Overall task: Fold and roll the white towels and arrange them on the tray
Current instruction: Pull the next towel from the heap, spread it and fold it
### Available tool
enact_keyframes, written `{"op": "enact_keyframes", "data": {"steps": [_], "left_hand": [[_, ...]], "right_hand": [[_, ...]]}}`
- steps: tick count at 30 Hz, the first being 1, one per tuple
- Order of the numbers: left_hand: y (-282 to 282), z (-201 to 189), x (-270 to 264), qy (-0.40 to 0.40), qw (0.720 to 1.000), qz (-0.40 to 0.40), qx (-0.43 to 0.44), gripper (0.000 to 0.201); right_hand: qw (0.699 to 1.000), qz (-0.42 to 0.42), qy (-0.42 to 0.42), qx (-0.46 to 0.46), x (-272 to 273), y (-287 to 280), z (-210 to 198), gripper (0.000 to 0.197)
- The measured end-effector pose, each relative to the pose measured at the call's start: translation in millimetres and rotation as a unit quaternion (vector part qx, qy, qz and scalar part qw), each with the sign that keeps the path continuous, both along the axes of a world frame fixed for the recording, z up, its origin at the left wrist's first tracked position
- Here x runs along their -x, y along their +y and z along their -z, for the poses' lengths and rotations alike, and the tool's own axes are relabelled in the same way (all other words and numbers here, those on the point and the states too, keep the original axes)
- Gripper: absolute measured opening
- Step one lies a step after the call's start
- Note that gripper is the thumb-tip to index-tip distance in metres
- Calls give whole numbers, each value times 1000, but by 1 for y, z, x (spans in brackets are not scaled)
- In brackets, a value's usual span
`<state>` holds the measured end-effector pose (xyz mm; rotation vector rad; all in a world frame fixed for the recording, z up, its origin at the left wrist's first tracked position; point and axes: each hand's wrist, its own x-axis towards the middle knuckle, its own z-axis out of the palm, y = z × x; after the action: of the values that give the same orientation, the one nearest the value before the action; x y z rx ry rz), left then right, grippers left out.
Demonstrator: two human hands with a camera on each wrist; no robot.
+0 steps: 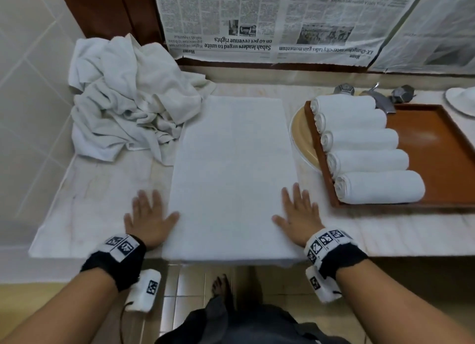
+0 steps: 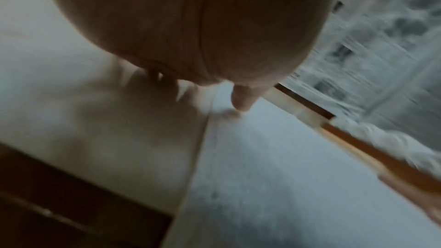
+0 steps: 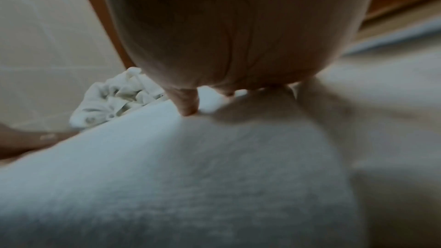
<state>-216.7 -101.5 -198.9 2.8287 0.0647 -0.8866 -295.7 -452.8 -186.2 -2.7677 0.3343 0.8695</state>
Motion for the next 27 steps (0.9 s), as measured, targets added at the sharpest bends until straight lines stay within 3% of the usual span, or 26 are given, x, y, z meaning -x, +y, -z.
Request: {"op": "enact_keyframes", "data": {"steps": [2,4,6,8,10,13,15,16,18,20,21,24,27], "left_hand": [[-14,-6,18,-69,997,19,9,89],[-46,-9,49,-98,990,89,51,93],[-75,-2,82,-72,980,160,95,92],[-80,8,103,-51,977,190,84,90],[-57,20,105,-80,985,149,35,79],[-17,18,92,-88,995,-40,-7,73],[-15,8,88,-133,986,-96,-7,75],[-27,3,91,-177,982,-60,-5,75],[-65,-5,105,-225,971,67,44,72],[-99,-4,124,-182,962,173,108,67],[-105,1,130,-142,966,184,115,64],[-71,17,127,-107,988,102,40,60],[-22,17,116,-112,991,-69,5,65]], "right_hand": [[999,3,-47,11,7,9,-5,81],[995,-26,-98,-20,17,38,-9,79],[991,-77,-97,-56,33,67,-4,75],[991,-97,-73,-61,53,73,6,71],[993,-68,-88,-34,72,52,16,67],[994,55,-96,14,88,10,17,67],[986,125,-105,35,87,1,12,71],[984,124,-123,32,84,9,9,72],[986,38,-161,-7,81,40,2,72],[984,-85,-145,-55,87,70,1,69],[983,-117,-123,-65,93,75,3,67],[994,-62,-87,-34,108,43,12,68],[995,74,-65,12,110,-5,10,71]]}}
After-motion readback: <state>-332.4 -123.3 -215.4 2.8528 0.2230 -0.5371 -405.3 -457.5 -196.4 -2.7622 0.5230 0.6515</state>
